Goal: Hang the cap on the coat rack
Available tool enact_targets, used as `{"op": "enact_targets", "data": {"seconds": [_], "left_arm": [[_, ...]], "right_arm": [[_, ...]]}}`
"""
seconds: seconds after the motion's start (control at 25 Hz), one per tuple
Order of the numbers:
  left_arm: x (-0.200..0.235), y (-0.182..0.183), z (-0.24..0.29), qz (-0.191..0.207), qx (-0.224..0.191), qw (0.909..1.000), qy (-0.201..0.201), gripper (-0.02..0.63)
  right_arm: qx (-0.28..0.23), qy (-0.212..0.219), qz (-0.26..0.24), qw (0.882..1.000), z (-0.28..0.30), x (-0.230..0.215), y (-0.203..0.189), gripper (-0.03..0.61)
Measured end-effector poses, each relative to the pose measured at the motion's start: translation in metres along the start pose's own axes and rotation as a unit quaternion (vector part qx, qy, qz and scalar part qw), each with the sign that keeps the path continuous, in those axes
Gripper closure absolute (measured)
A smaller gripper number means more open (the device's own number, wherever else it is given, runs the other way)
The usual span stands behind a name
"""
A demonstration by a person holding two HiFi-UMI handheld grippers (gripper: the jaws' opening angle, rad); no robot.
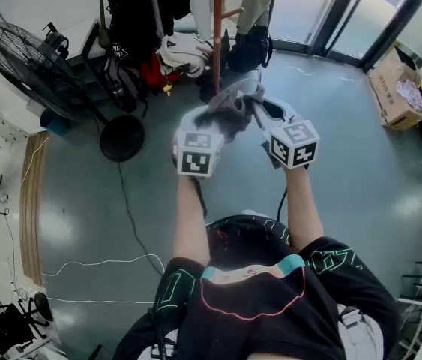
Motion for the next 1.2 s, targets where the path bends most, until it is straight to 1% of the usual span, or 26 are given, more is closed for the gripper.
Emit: {"op": "enact_targets", "data": {"seconds": [0.12,0.24,0.32,0.4,0.52,0.72,1.0,1.2], "left_arm": [[-0.004,-0.002,-0.001,-0.008,0.005,0.9999,0.003,0.572],[-0.011,-0.007,-0.003,0.011,0.012,0.9998,0.005,0.572],[-0.015,-0.011,-0.004,0.023,0.016,0.9996,0.005,0.572],[-0.014,-0.016,-0.006,0.023,0.022,0.9995,0.003,0.571],[-0.010,-0.020,-0.010,0.021,0.029,0.9994,0.007,0.571],[-0.008,-0.024,-0.013,0.033,0.038,0.9986,0.010,0.571],[-0.016,-0.029,-0.014,0.022,0.044,0.9988,0.002,0.569],[-0.033,-0.030,-0.010,0.028,0.047,0.9984,-0.016,0.569]], "right_arm": [[-0.010,0.003,0.002,1.000,-0.005,0.000,0.003,0.538],[-0.021,-0.002,0.013,1.000,-0.008,0.001,0.002,0.538],[-0.009,-0.008,0.008,1.000,-0.007,0.002,-0.003,0.537],[-0.002,-0.009,0.008,1.000,-0.007,0.004,-0.008,0.535],[0.005,0.002,0.008,1.000,-0.005,0.011,-0.013,0.534],[0.019,0.012,0.000,1.000,-0.004,0.017,-0.017,0.532],[0.035,0.006,-0.005,0.999,-0.016,0.021,-0.021,0.531],[0.048,-0.010,0.003,0.999,-0.030,0.012,-0.031,0.529]]}}
Point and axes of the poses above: the fingertips, and each gripper's own axes: z forward along the fingers, x to its left, y out of its top, the point moved 4 cm from there along -z, backward along the fingers, and after that the axes turned 12 degrees about y, right-handed, at the moved point
